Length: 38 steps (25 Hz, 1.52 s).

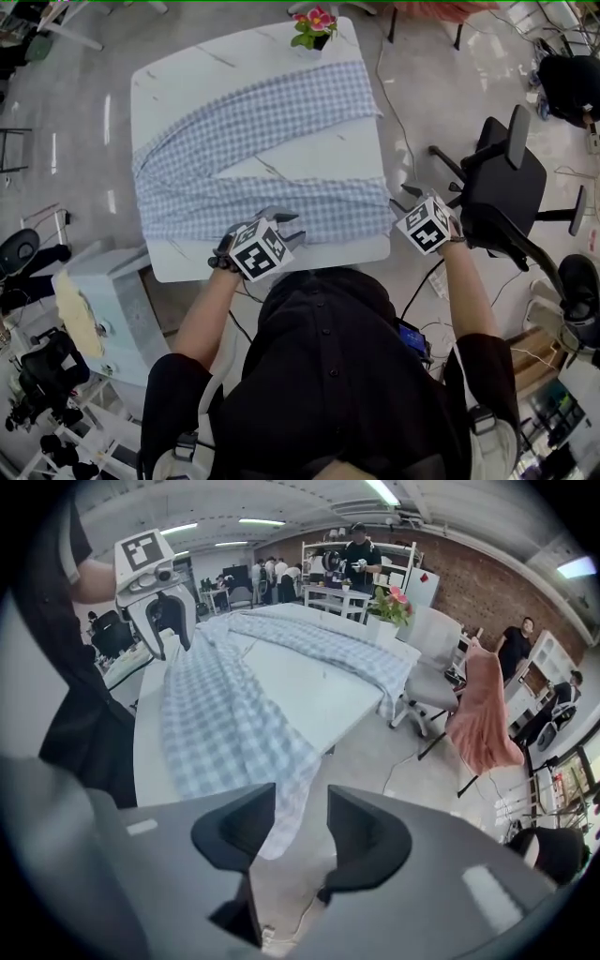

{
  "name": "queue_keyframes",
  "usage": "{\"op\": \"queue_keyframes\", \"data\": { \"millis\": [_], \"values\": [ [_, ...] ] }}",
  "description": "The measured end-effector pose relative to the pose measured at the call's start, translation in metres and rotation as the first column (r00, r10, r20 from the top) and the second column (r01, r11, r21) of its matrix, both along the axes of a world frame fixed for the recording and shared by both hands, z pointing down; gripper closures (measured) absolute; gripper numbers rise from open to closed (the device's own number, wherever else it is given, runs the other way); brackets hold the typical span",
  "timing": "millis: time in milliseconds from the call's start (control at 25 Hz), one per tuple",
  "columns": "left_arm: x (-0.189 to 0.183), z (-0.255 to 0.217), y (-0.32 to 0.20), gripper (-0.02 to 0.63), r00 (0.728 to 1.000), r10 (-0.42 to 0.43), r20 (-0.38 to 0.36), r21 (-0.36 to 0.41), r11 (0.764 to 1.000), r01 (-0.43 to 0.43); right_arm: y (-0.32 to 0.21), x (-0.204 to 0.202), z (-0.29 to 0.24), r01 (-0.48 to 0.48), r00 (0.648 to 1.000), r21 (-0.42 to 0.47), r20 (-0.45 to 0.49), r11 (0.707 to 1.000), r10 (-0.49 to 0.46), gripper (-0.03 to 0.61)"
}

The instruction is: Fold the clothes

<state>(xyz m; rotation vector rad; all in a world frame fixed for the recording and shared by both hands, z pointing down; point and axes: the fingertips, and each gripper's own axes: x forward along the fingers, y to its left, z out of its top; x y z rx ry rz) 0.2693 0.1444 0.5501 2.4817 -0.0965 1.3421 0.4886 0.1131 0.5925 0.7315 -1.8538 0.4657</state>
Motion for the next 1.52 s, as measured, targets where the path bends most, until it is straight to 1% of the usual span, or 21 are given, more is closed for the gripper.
{"op": "queue_keyframes", "data": {
  "millis": [120,200,240,320,400,480,560,680,720,760,800,880,960,1040,1080,1120,1200,1320,1400,1520],
  "values": [
    [-0.005,-0.003,-0.016,0.459,0.999,-0.047,-0.007,0.009,0.999,0.047,-0.012,-0.015,0.000,0.037,0.999,0.014,0.013,0.999,-0.037,0.420],
    [-0.008,0.001,-0.029,0.460,0.996,-0.085,0.002,0.028,0.996,0.085,-0.018,-0.023,0.002,0.059,0.998,0.016,0.022,0.998,-0.060,0.424],
    [-0.011,0.005,-0.037,0.459,0.995,-0.104,0.015,0.052,0.993,0.103,-0.021,-0.027,0.003,0.069,0.997,0.016,0.027,0.997,-0.070,0.429],
    [-0.017,0.013,-0.054,0.460,0.991,-0.124,0.053,0.123,0.985,0.117,-0.026,-0.035,0.005,0.085,0.996,0.016,0.036,0.996,-0.085,0.430],
    [-0.024,0.023,-0.067,0.459,0.987,-0.125,0.104,0.189,0.976,0.104,-0.030,-0.041,0.008,0.095,0.994,0.007,0.044,0.995,-0.095,0.431],
    [-0.029,0.034,-0.077,0.459,0.981,-0.123,0.148,0.227,0.970,0.088,-0.033,-0.043,0.012,0.103,0.993,-0.004,0.050,0.995,-0.103,0.430],
    [-0.032,0.042,-0.084,0.459,0.977,-0.131,0.169,0.232,0.968,0.090,-0.035,-0.045,0.015,0.109,0.993,-0.014,0.056,0.994,-0.108,0.430],
    [-0.033,0.049,-0.088,0.459,0.974,-0.142,0.177,0.214,0.971,0.103,-0.040,-0.046,0.016,0.102,0.992,-0.036,0.084,0.994,-0.099,0.433],
    [-0.033,0.051,-0.089,0.459,0.973,-0.143,0.180,0.207,0.973,0.104,-0.041,-0.045,0.016,0.098,0.991,-0.042,0.091,0.994,-0.094,0.442],
    [-0.033,0.053,-0.089,0.459,0.973,-0.142,0.183,0.202,0.974,0.105,-0.043,-0.044,0.017,0.097,0.991,-0.046,0.096,0.994,-0.093,0.471],
    [-0.033,0.055,-0.089,0.459,0.972,-0.142,0.186,0.196,0.975,0.105,-0.044,-0.043,0.016,0.100,0.991,-0.045,0.098,0.994,-0.095,0.515],
    [-0.033,0.058,-0.090,0.464,0.971,-0.141,0.194,0.192,0.976,0.103,-0.048,-0.041,0.015,0.105,0.990,-0.036,0.096,0.994,-0.102,0.538],
    [-0.032,0.058,-0.094,0.509,0.969,-0.152,0.194,0.210,0.972,0.110,-0.056,-0.037,0.014,0.100,0.991,-0.011,0.088,0.995,-0.099,0.545],
    [-0.032,0.053,-0.102,0.582,0.967,-0.181,0.180,0.245,0.960,0.134,-0.068,-0.032,0.008,0.078,0.994,0.030,0.073,0.997,-0.080,0.555],
    [-0.032,0.050,-0.107,0.600,0.965,-0.197,0.173,0.259,0.954,0.148,-0.075,-0.028,0.005,0.061,0.996,0.052,0.060,0.997,-0.064,0.561],
    [-0.032,0.048,-0.112,0.601,0.963,-0.211,0.168,0.266,0.950,0.162,-0.083,-0.022,0.002,0.043,0.998,0.070,0.042,0.997,-0.046,0.575],
    [-0.033,0.048,-0.117,0.601,0.960,-0.225,0.169,0.260,0.949,0.177,-0.094,-0.008,0.000,0.008,1.000,0.077,0.019,0.997,-0.009,0.575],
    [-0.034,0.052,-0.118,0.596,0.959,-0.222,0.179,0.243,0.954,0.175,-0.096,-0.003,-0.001,-0.032,0.998,0.050,0.056,0.998,0.029,0.575],
    [-0.034,0.051,-0.116,0.577,0.959,-0.230,0.165,0.243,0.952,0.187,-0.090,-0.005,-0.002,-0.025,0.997,0.045,0.070,0.999,0.022,0.574],
    [-0.037,0.048,-0.115,0.536,0.956,-0.260,0.137,0.255,0.942,0.220,-0.075,-0.008,0.003,0.002,0.998,0.040,0.061,0.999,-0.005,0.572]
  ]
}}
